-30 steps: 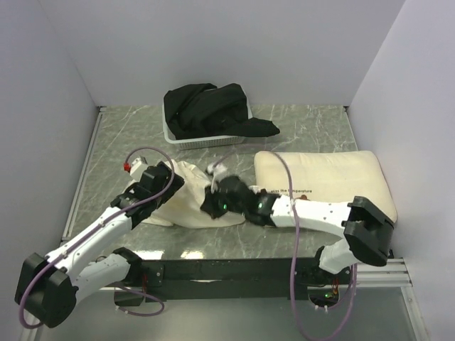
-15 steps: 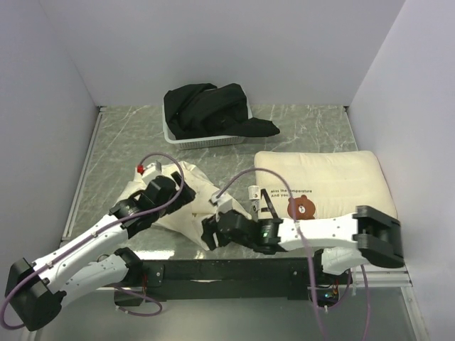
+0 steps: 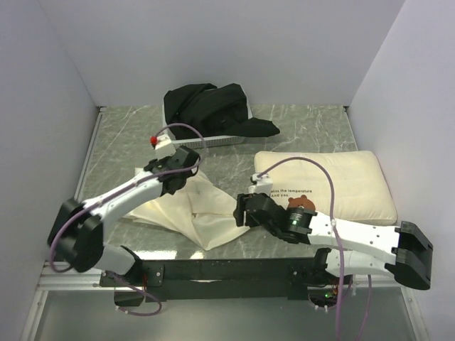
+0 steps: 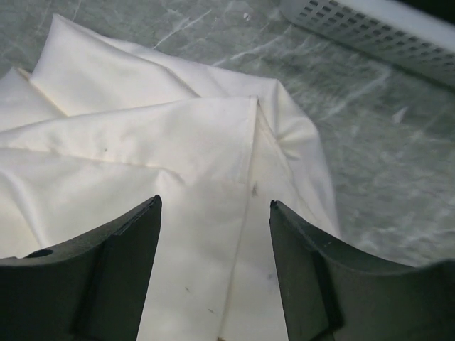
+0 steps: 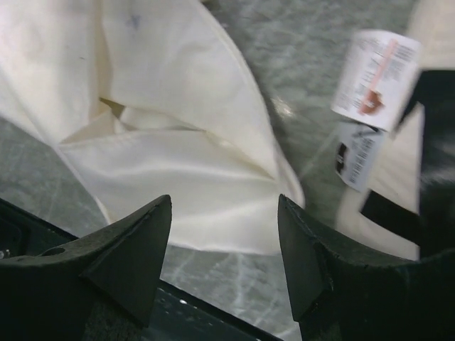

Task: Put the pillow into the pillowcase

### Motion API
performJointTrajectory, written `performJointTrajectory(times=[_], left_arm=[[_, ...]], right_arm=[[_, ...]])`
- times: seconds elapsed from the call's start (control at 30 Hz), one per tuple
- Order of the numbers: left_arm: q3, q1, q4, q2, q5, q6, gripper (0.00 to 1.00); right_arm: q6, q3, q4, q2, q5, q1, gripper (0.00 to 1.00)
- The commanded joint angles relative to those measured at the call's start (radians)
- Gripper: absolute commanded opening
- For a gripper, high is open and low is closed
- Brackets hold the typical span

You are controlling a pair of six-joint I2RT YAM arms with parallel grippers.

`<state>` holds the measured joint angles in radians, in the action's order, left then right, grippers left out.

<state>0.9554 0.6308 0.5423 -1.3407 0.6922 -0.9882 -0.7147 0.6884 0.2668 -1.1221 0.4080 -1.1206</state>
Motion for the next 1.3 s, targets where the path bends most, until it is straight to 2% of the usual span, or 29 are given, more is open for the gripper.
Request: performJointTrajectory(times=[0.0,0.2,0.3,0.4,0.43,0.5,0.53,0.6,0.63,0.7,0.73,0.83,0.87,0.97,1.03,1.1,1.13,1.17,1.23,1.27], left_arm=[[0.075,-0.006,0.002,-0.136,0.05,0.149,0.66],[0.12,-0.031,-0.05,-0.247,0.012,0.213,0.66],[0.158,-0.036,-0.025,-0.334,0.024,0.227,0.65],[0.166,-0.048,-0.022,-0.388,0.035,0.215,0.56],[0.16,-0.057,-0.018,-0.4,0.038,0.207,0.47],[0.161,-0.071,-0.007,-0.413,0.05,0.195,0.44],[0.161,-0.089,0.005,-0.417,0.052,0.191,0.37],[0.163,-0.105,0.018,-0.411,0.07,0.191,0.34],[0.166,-0.12,0.03,-0.388,0.073,0.197,0.27],[0.169,-0.135,0.041,-0.356,0.078,0.209,0.22],[0.169,-0.154,0.041,-0.316,0.075,0.23,0.16],[0.178,-0.206,0.051,-0.234,0.052,0.267,0.01],[0.181,-0.218,0.062,-0.21,0.049,0.275,0.01],[0.209,-0.267,0.085,-0.097,0.027,0.286,0.01],[0.271,-0.301,0.099,0.001,0.021,0.313,0.01],[0.34,-0.327,0.131,0.064,0.012,0.336,0.01],[0.424,-0.354,0.137,0.119,-0.005,0.359,0.01],[0.468,-0.364,0.137,0.147,-0.011,0.374,0.01],[0.57,-0.368,0.105,0.233,-0.025,0.429,0.01],[0.601,-0.37,0.097,0.257,-0.014,0.439,0.01]], right_arm=[[-0.083,-0.082,0.071,0.097,0.045,0.019,0.68],[-0.092,-0.118,0.028,0.05,0.014,0.044,0.68],[-0.104,-0.144,-0.007,0.019,-0.011,0.056,0.67],[-0.103,-0.171,-0.09,-0.01,-0.06,0.084,0.65],[-0.098,-0.173,-0.109,-0.037,-0.087,0.091,0.65],[-0.092,-0.159,-0.132,-0.071,-0.101,0.108,0.61],[-0.089,-0.152,-0.133,-0.099,-0.103,0.11,0.56],[-0.086,-0.138,-0.133,-0.117,-0.104,0.114,0.51],[-0.088,-0.136,-0.133,-0.119,-0.106,0.117,0.45],[-0.089,-0.138,-0.126,-0.111,-0.101,0.123,0.38],[-0.086,-0.139,-0.124,-0.104,-0.103,0.131,0.29],[-0.066,-0.139,-0.123,-0.081,-0.121,0.168,0.15],[-0.062,-0.133,-0.11,-0.076,-0.124,0.177,0.12],[-0.026,-0.035,-0.052,-0.061,-0.136,0.225,0.05],[0.01,0.037,-0.011,-0.05,-0.123,0.26,0.04],[0.062,0.173,0.052,-0.056,-0.106,0.287,0.04],[0.081,0.23,0.077,-0.065,-0.08,0.306,0.03],[0.101,0.352,0.128,-0.076,-0.071,0.342,0.02],[0.156,0.486,0.182,-0.125,-0.058,0.387,0.0],[0.173,0.62,0.222,-0.142,-0.052,0.427,0.0]])
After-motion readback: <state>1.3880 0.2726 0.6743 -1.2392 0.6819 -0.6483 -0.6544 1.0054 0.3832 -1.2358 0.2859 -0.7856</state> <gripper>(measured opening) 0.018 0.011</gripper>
